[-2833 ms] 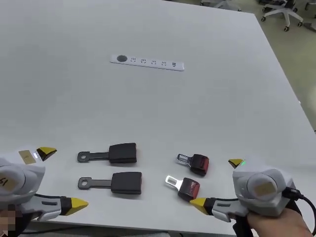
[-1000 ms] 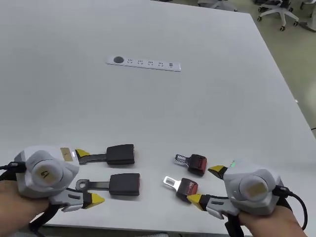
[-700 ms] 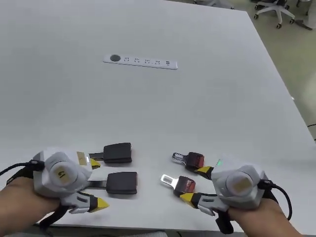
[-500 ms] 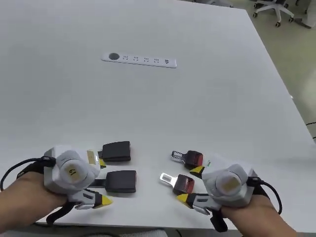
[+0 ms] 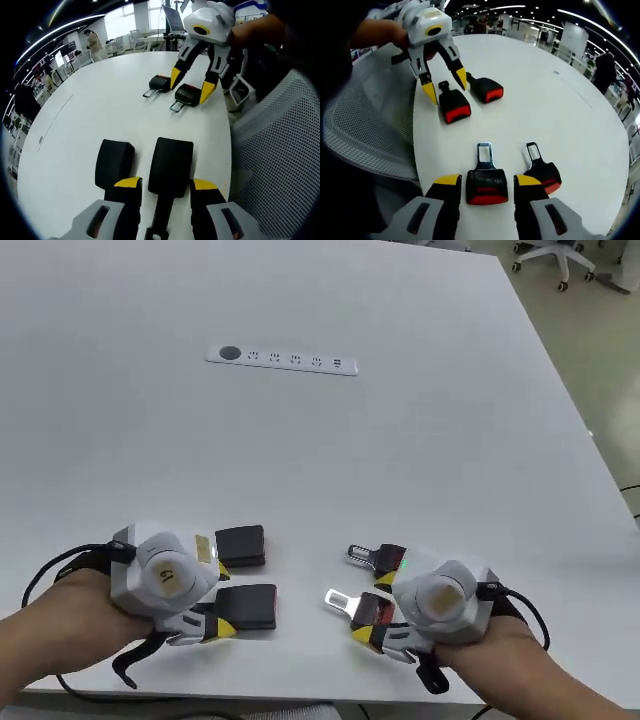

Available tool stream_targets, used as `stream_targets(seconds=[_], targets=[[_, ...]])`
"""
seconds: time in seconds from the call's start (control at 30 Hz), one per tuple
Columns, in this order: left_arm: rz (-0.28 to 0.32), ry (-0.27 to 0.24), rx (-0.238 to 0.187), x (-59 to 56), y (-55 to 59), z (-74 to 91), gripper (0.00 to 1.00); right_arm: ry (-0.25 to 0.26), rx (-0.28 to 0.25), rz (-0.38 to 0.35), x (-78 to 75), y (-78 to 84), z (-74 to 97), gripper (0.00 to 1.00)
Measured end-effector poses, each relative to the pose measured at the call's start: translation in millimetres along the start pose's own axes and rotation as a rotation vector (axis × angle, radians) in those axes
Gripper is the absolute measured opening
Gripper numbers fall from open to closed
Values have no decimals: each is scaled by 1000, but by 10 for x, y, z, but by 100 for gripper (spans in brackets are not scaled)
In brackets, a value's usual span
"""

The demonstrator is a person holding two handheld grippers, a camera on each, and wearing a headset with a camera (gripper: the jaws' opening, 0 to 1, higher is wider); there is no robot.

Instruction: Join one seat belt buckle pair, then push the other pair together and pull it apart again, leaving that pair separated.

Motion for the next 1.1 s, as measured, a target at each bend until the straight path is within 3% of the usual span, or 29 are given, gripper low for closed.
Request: stream_targets(seconds=[0.27,0.47,0.77,1.1], targets=[[-57,24,31,4,6,-84,37,-57,47,38,-16,82,-46,34],[-107,52,56,-8,29,-137,35,-90,48,47,-41,95,-84,34],[-92,84,33,-2,25,-153,34,-146,45,115,-41,70,-90,33],[-119,100,54,-43,-28,-139,34,-189,68,184,-64,42,-136,33]])
Point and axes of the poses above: the centre of the closed fingertips' face, and the gripper's own axes: z roughly backward along the fingers, x roughly to its left, y roughly out of its underside, the point moved 3 cm from there along z, roughly backward along the fingers, and after that the axes turned 1 degree about -x, right-handed, at the moved point
